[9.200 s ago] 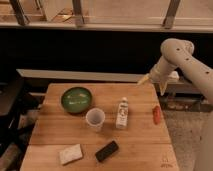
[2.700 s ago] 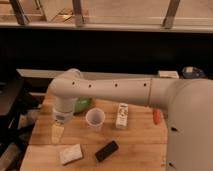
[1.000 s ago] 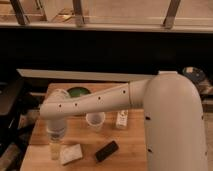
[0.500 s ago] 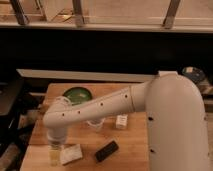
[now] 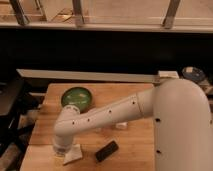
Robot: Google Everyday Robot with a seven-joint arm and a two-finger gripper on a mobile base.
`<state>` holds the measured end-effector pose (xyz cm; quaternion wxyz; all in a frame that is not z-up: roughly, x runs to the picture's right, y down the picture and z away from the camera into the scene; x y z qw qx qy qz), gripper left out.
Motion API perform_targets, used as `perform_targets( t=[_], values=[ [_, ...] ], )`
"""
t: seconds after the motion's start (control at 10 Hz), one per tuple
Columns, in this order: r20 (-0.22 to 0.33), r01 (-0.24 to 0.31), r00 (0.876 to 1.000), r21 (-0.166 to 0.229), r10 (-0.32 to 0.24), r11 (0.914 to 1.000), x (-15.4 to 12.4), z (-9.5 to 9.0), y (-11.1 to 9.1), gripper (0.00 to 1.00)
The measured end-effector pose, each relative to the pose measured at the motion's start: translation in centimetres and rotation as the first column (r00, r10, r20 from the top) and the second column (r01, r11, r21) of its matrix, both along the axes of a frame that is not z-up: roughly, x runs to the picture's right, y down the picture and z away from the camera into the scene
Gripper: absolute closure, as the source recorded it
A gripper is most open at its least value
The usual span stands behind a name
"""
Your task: Wipe the white sponge on the table
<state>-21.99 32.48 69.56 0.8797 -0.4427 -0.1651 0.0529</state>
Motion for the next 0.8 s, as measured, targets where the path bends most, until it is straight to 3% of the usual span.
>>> perform_targets(
  t=[0.6, 0.8],
  values=[
    [0.007, -0.08, 0.997, -0.028, 0.08, 0.9964, 2.0, 2.6, 2.0, 0.2],
    [0.027, -0.094, 0.995, -0.033, 0.095, 0.995, 1.9, 2.9, 2.5, 0.3]
  ],
)
